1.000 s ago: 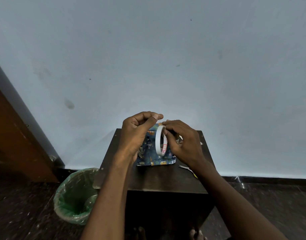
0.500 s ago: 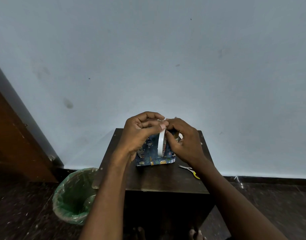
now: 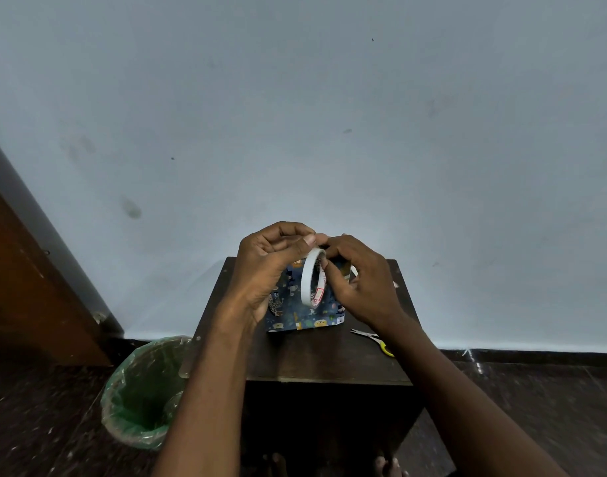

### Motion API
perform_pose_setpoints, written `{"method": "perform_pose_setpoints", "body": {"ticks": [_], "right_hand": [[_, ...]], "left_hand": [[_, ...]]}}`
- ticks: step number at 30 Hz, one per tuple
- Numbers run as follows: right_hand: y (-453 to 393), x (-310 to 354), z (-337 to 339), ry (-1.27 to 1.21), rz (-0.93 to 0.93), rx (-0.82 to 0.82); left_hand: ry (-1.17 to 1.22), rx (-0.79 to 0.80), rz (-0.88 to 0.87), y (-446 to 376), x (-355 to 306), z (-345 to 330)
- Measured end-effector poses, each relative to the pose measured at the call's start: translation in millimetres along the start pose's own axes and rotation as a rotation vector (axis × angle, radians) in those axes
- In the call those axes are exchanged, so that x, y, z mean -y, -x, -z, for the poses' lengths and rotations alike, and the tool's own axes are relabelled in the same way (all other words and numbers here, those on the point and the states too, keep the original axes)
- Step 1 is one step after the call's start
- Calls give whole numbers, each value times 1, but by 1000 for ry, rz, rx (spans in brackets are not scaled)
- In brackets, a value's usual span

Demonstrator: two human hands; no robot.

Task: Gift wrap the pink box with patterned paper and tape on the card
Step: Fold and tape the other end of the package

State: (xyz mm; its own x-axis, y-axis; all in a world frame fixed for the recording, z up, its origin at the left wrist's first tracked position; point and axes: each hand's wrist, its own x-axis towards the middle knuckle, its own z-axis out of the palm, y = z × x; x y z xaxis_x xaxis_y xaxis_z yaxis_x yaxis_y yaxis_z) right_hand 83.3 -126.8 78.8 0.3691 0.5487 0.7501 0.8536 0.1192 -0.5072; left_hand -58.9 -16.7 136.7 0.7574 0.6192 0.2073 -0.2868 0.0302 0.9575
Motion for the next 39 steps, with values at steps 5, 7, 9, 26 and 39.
{"method": "perform_pose_setpoints", "body": {"ticks": [5, 7, 9, 26, 39], "right_hand": [[1, -2, 0, -7, 1, 12], [1, -2, -1, -20, -1, 26], [1, -2, 0, -33, 1, 33], [6, 0, 14, -47, -29, 91], [32, -50, 30, 358, -634, 496]], "left_hand": [[-30, 12, -1, -2, 3, 3], [-84, 47, -11, -3, 7, 4], [-114, 78, -15, -4, 8, 6], [-361, 103, -45, -10, 22, 7], [-507, 84, -86, -10, 27, 4]]}}
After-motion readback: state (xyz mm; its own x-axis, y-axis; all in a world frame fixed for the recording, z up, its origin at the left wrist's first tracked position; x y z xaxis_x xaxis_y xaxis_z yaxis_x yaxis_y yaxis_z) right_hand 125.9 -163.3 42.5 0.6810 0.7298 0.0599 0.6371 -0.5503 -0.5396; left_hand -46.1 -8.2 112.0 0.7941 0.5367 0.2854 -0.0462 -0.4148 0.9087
